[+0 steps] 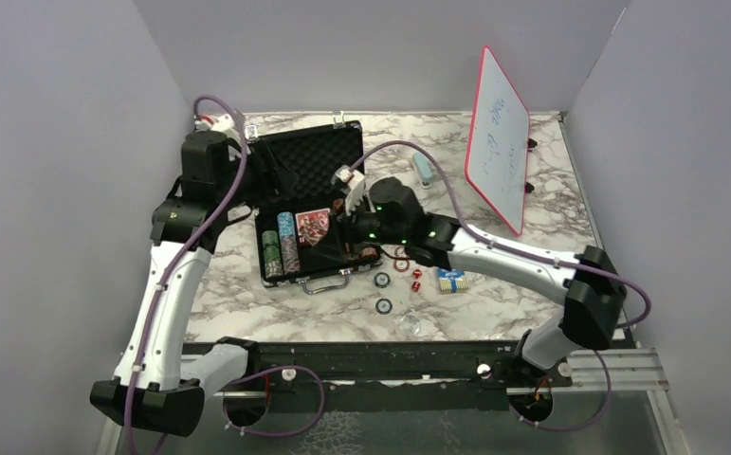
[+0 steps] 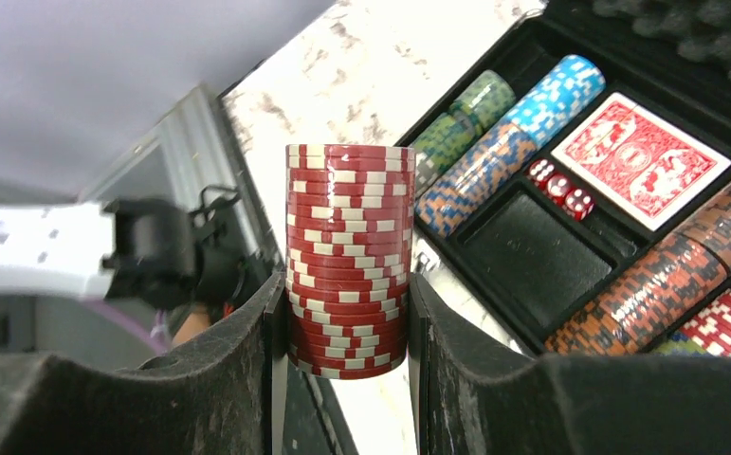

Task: Pack up texas hold em set

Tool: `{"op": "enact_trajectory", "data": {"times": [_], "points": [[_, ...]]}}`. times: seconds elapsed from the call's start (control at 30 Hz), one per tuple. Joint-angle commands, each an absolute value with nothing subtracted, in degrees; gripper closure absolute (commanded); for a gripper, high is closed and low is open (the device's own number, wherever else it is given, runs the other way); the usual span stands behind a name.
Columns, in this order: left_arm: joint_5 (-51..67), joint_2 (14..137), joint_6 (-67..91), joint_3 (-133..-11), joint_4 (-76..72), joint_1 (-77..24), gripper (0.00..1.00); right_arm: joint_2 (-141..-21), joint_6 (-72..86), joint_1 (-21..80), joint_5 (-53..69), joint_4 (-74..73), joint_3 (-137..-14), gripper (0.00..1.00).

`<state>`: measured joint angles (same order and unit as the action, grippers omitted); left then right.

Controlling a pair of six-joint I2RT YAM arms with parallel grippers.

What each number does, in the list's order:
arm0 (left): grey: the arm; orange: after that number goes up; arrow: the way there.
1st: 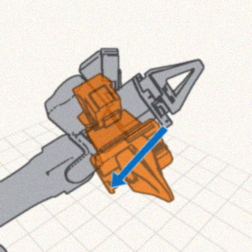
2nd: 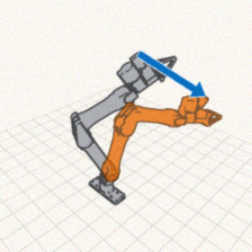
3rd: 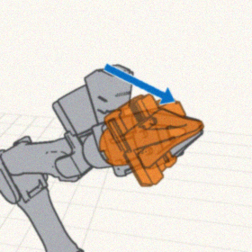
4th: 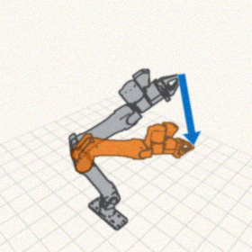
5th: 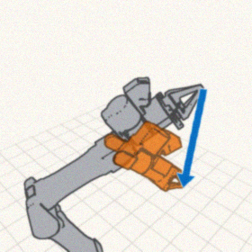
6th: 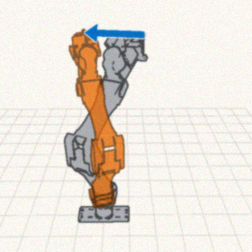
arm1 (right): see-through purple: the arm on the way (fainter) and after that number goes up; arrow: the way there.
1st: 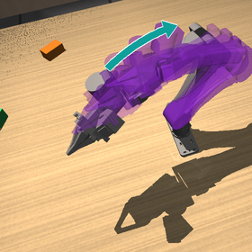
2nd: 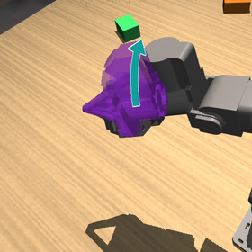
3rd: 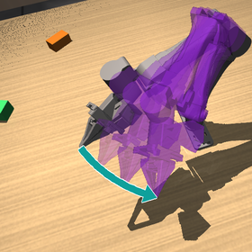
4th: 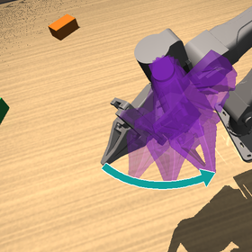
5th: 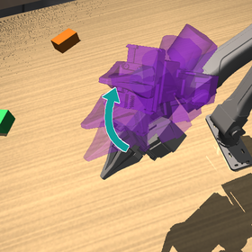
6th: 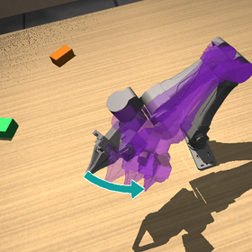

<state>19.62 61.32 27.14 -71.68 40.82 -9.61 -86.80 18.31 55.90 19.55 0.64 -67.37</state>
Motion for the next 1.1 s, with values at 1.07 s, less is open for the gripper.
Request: {"op": "enact_trajectory", "data": {"times": [1.07], "points": [[-27.56, 52.3, 18.49, -85.16, 51.66, -11.55, 0.29, -141.3, 43.06, 64.4, -28.03, -7.99, -125.51, 0.95]]}}
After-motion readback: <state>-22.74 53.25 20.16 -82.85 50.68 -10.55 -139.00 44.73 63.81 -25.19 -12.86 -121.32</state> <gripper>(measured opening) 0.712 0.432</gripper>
